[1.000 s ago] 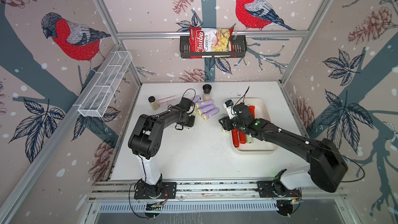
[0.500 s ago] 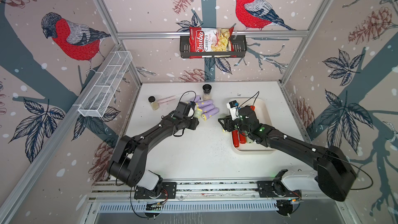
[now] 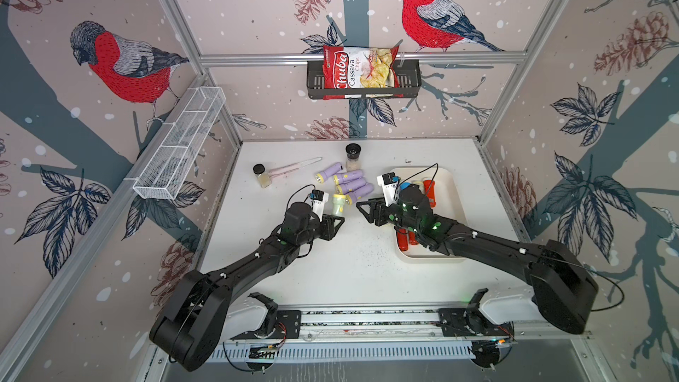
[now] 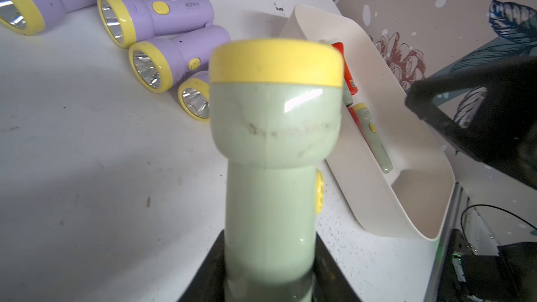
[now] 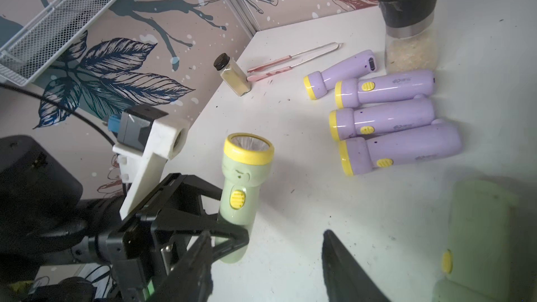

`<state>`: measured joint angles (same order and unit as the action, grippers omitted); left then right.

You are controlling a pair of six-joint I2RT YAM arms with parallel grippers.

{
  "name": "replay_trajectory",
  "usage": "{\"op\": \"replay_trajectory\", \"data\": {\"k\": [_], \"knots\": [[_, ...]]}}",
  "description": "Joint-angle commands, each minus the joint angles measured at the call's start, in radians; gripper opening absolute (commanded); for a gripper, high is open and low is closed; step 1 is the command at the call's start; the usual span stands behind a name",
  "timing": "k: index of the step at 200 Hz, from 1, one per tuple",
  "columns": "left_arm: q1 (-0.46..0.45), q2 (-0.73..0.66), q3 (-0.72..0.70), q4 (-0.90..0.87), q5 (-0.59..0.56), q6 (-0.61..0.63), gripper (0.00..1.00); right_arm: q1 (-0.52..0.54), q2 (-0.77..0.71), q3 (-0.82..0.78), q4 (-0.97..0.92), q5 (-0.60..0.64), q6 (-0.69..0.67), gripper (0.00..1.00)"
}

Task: Put the flashlights into the storage boxes
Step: Pick up the flashlight from the center of the board, then place the flashlight at the storage box.

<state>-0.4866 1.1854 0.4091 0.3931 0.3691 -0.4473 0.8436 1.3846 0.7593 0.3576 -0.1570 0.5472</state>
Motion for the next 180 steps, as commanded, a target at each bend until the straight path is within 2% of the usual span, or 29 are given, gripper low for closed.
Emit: {"op": "replay_trajectory", "data": {"k": [1,62,161,180], "knots": [[-0.004,-0.013,-0.018,0.176,0.019,-0.036,0.28,0.023,0.023,0.020,0.066,-0.008,0.070,0.61],[-0.008,-0.018,-0.013,0.157,0.011,-0.007,0.28,0.087,0.104,0.101,0.047,0.011,0.117,0.62],[-0.021,-0.040,-0.019,0.164,0.019,0.020,0.28,0.107,0.220,0.184,0.062,0.040,0.215,0.62],[-0.026,-0.047,-0.025,0.174,0.021,0.025,0.28,0.106,0.242,0.197,0.080,0.038,0.227,0.60]]}}
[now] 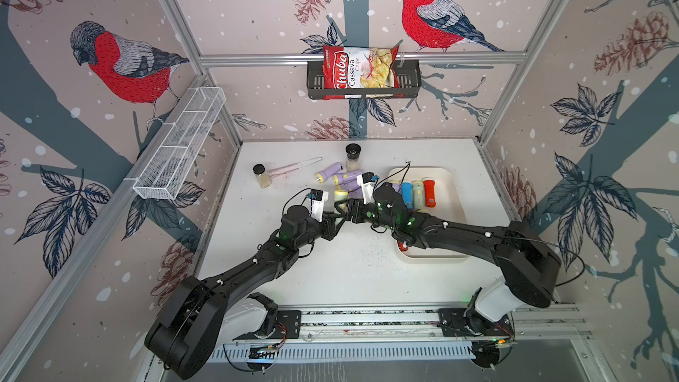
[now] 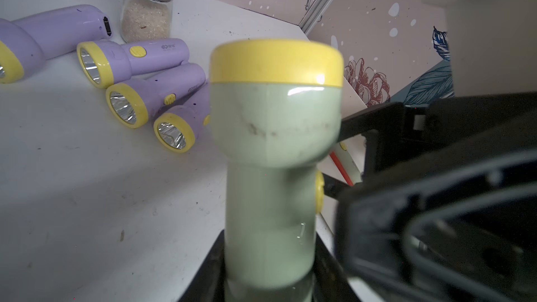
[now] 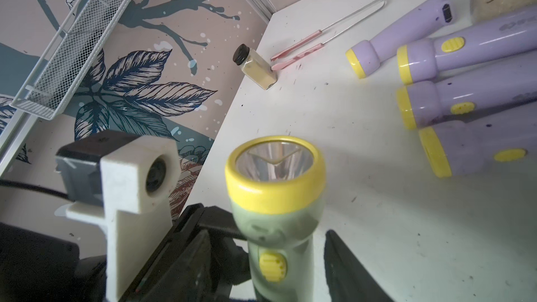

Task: Put the flashlights into the storage boxes
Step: Place the flashlight at the storage box.

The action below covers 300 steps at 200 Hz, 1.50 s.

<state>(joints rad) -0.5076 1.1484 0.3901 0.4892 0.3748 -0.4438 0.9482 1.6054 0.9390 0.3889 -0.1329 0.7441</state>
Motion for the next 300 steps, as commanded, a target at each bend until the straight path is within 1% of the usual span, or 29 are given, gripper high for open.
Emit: {"op": "replay_trajectory", "data": {"k": [1,23,58,74,88,99,109,119,124,130,136,146,161,176,196,226,260,269,286,300], "knots": [[-0.006,-0.011,-0.007,0.079,0.015,0.022,0.28,0.002,0.023,0.019,0.050,0.014,0.031,0.59],[-0.013,-0.019,-0.013,0.097,0.022,0.025,0.28,0.008,0.051,0.049,0.056,0.007,0.032,0.53],[-0.021,-0.027,-0.011,0.084,0.007,0.033,0.28,0.028,0.064,0.082,0.028,0.038,0.009,0.35],[-0.021,-0.028,-0.005,0.064,0.000,0.041,0.29,0.033,0.061,0.087,0.013,0.050,-0.004,0.30],[-0.020,-0.029,-0.001,0.047,-0.007,0.046,0.30,0.032,0.054,0.087,0.003,0.055,-0.014,0.28],[-0.020,-0.033,0.002,0.039,-0.012,0.048,0.36,0.031,0.044,0.087,-0.014,0.063,-0.029,0.27],[-0.020,-0.038,0.006,0.034,-0.017,0.043,0.47,0.026,0.032,0.086,-0.032,0.068,-0.046,0.27],[-0.020,-0.040,0.007,0.036,-0.015,0.037,0.57,0.016,0.019,0.083,-0.055,0.068,-0.065,0.27],[-0.021,-0.036,0.006,0.045,-0.011,0.034,0.63,0.007,0.010,0.080,-0.070,0.066,-0.077,0.27],[-0.021,-0.031,0.006,0.056,-0.002,0.035,0.68,-0.003,-0.002,0.077,-0.091,0.063,-0.091,0.27],[-0.020,-0.026,0.011,0.050,0.002,0.033,0.69,-0.018,-0.014,0.073,-0.113,0.058,-0.109,0.27],[-0.021,-0.018,0.020,0.040,0.001,0.030,0.72,-0.049,-0.036,0.066,-0.157,0.041,-0.142,0.27],[-0.022,-0.008,0.027,0.043,-0.007,0.023,0.76,-0.125,-0.066,0.071,-0.250,-0.005,-0.194,0.28],[-0.021,0.010,0.043,0.052,-0.002,0.021,0.77,-0.206,-0.093,0.088,-0.371,-0.046,-0.263,0.28],[-0.035,0.059,0.108,0.012,0.006,0.032,0.77,-0.319,-0.136,0.093,-0.512,-0.068,-0.352,0.28],[-0.116,0.161,0.218,-0.045,-0.016,0.094,0.76,-0.535,-0.220,0.056,-0.673,-0.137,-0.441,0.28],[-0.190,0.283,0.306,-0.043,-0.008,0.107,0.76,-0.756,-0.283,0.016,-0.846,-0.180,-0.538,0.29],[-0.203,0.309,0.322,-0.040,-0.007,0.107,0.75,-0.791,-0.286,0.004,-0.888,-0.162,-0.555,0.30],[-0.220,0.351,0.343,-0.034,0.003,0.105,0.75,-0.811,-0.279,-0.018,-0.946,-0.054,-0.557,0.31],[-0.226,0.373,0.355,-0.028,0.006,0.100,0.74,-0.798,-0.263,-0.031,-0.944,-0.054,-0.550,0.31]]}}
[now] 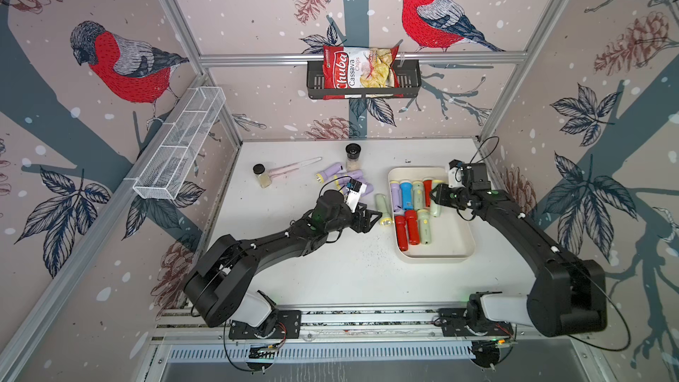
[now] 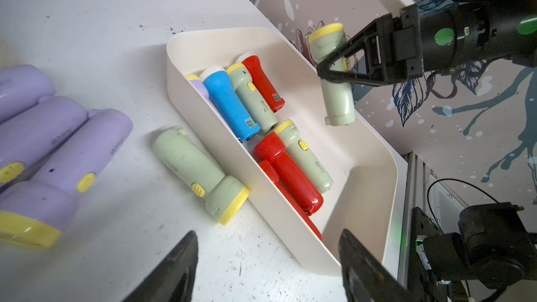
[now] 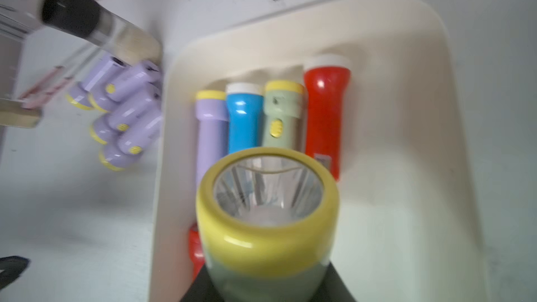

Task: Put the flashlights into the storage boxes
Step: Place the flashlight at the storage box.

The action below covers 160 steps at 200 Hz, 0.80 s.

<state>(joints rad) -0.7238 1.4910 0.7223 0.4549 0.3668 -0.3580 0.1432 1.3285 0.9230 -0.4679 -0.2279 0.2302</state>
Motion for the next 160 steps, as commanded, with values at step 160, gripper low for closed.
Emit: {"op": "replay_trajectory", "data": {"k": [160], "knots": [[-0.016,0.018,0.032,-0.043,-0.020,0.051,0.74,-0.004,0.229,0.013,-0.135,0.057,0.002,0.46]]}}
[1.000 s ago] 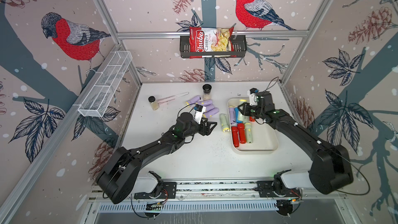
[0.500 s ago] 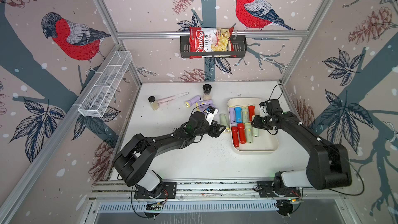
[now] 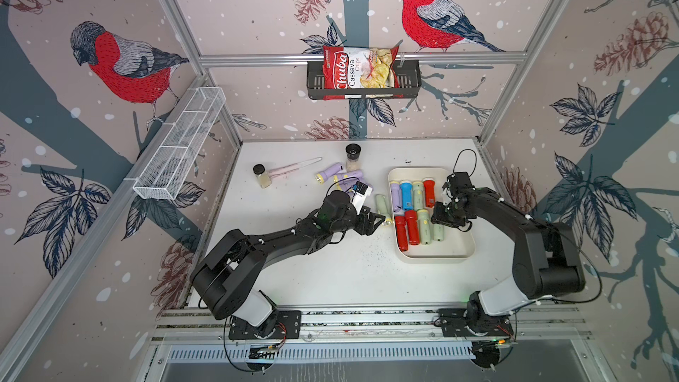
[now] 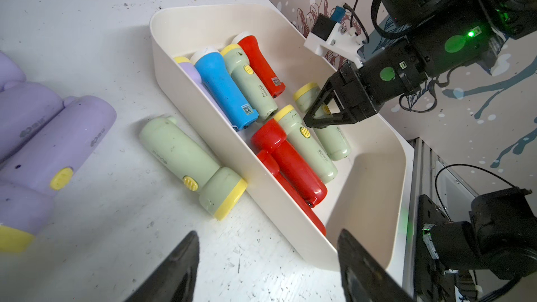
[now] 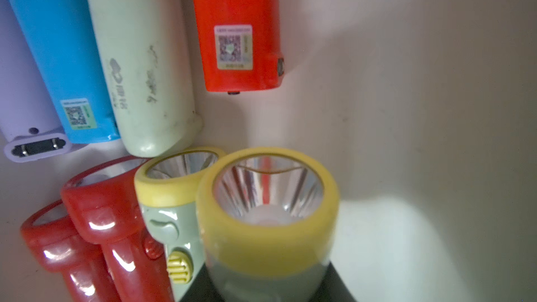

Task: Put the flashlights into the storage boxes
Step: Place the flashlight at the storage box.

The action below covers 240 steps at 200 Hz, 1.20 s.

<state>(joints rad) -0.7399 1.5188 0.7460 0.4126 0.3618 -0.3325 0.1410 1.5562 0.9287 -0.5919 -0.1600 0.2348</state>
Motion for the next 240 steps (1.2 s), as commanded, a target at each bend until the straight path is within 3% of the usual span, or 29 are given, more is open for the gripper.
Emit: {"op": "replay_trajectory", "data": {"k": [1,23,83,110,151,179,204,240], "knots": [[0.001,-0.010,0.009,-0.002,-0.015,0.027,0.74,-0.001,0.001,0.008,-0.011,-0.012,-0.003,0.46],[0.001,-0.018,0.013,-0.026,-0.035,0.039,0.74,-0.001,-0.007,0.010,-0.016,-0.012,-0.004,0.53],[0.001,-0.072,0.004,-0.054,-0.079,0.036,0.74,0.002,-0.076,0.025,-0.022,-0.018,-0.002,0.55],[0.000,-0.098,-0.011,-0.054,-0.112,0.028,0.73,0.022,-0.135,0.034,-0.013,-0.012,-0.005,0.61],[0.002,-0.111,-0.010,-0.102,-0.169,0.006,0.73,0.202,-0.244,-0.006,0.145,0.094,0.050,0.63],[0.009,-0.110,-0.018,-0.120,-0.188,-0.013,0.73,0.347,-0.283,-0.052,0.307,0.088,0.091,0.62],[0.039,-0.112,-0.023,-0.145,-0.186,-0.052,0.73,0.447,-0.274,-0.042,0.385,0.117,0.086,0.62],[0.114,-0.116,-0.026,-0.198,-0.162,-0.094,0.71,0.511,-0.203,0.007,0.385,0.129,0.062,0.61]]}}
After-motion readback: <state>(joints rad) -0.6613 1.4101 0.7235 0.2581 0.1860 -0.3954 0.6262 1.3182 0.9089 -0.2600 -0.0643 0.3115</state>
